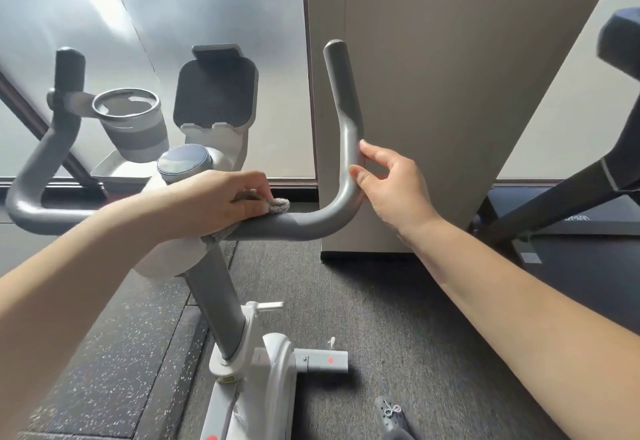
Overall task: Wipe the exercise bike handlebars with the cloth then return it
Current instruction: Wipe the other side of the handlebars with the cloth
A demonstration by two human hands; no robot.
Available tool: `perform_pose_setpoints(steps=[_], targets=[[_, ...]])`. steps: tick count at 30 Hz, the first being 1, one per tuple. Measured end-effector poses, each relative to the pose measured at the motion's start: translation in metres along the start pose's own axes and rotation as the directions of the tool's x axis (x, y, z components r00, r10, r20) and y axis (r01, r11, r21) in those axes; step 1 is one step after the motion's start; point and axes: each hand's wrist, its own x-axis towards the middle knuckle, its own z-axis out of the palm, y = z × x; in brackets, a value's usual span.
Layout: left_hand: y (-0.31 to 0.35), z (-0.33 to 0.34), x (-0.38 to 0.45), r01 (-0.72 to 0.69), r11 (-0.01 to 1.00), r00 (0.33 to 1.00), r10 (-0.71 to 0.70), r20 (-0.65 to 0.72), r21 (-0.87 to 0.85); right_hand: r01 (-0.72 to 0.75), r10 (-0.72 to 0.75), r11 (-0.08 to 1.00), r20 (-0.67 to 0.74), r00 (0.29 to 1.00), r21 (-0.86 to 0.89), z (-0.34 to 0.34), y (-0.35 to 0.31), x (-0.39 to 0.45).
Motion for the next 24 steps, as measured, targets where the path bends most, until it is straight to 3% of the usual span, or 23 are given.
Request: perform_pose_setpoints(steps=[12, 17, 24], targets=[[0.063, 0.024, 0.033, -0.029, 0.969, 0.993, -0.001, -0.121, -0.244, -0.019, 0.014, 0.991, 0.039, 0.999, 0.136, -0.007, 0.007, 0.008], [0.066, 0.027, 0.031, 0.021, 0.937, 0.966, -0.108, -0.234, -0.348, -0.055, 0.044, 0.976, 0.057, 0.997, 0.211, -0.012, 0.013, 0.023], [0.081, 0.038, 0.051, 0.140, 0.879, 0.880, -0.322, -0.350, -0.456, -0.035, 0.020, 0.974, 0.067, 0.998, 0.226, -0.016, 0.012, 0.044]])
